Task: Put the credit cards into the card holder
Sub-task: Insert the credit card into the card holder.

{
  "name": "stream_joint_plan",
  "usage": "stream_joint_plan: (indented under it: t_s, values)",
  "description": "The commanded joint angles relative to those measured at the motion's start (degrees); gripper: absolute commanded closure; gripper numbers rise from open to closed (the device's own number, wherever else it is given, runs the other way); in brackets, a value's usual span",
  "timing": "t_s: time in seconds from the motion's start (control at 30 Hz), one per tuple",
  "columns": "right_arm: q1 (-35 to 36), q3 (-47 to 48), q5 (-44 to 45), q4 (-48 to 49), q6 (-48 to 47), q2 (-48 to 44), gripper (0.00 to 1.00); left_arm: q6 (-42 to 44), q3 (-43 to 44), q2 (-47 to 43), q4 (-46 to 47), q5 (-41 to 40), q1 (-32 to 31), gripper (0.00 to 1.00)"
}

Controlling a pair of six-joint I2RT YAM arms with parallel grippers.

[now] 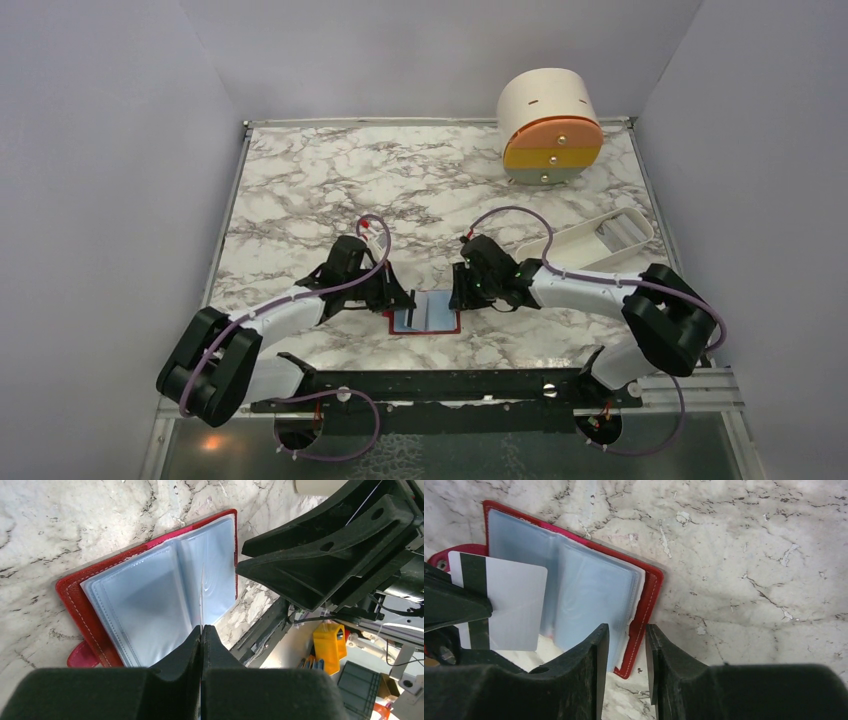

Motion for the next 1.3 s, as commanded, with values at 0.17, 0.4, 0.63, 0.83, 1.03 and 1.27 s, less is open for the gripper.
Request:
stream_joint_plan:
  t_s: [0.17, 0.4, 0.63, 0.83, 1.03, 1.27]
  values:
    - [0.6, -1.7, 3.5, 0.1, -2.1, 1.3, 0.74, -0.4, -1.7, 3.7, 4.7, 1.7, 0.3, 1.00]
    - [0.7, -4.7, 3.4, 2.1, -1.8, 0.7, 0.79, -1.5, -2.8, 5.6, 7.9, 1.2, 0.3, 1.00]
    - [1.1, -6.6, 3.0, 4.2, -1.2, 0.7, 0.81, -2.7, -3.8, 6.3, 10.4, 1.7, 0.2, 1.00]
    - [1.3, -7.8, 2.4, 5.7, -0.6, 1.4, 0.82, -3.7, -4.3, 6.7, 12.4, 1.7, 0.0, 1.00]
    - [1.5, -6.7, 3.2, 3.6, -0.2, -0.4, 0.81, -4.6, -4.2, 7.0, 13.9, 1.5, -0.3, 1.00]
    - [1.5, -3.4, 4.5, -0.9, -0.1, -5.4, 0.68, -5.6, -4.7, 7.5, 15.3, 0.5, -0.5, 1.00]
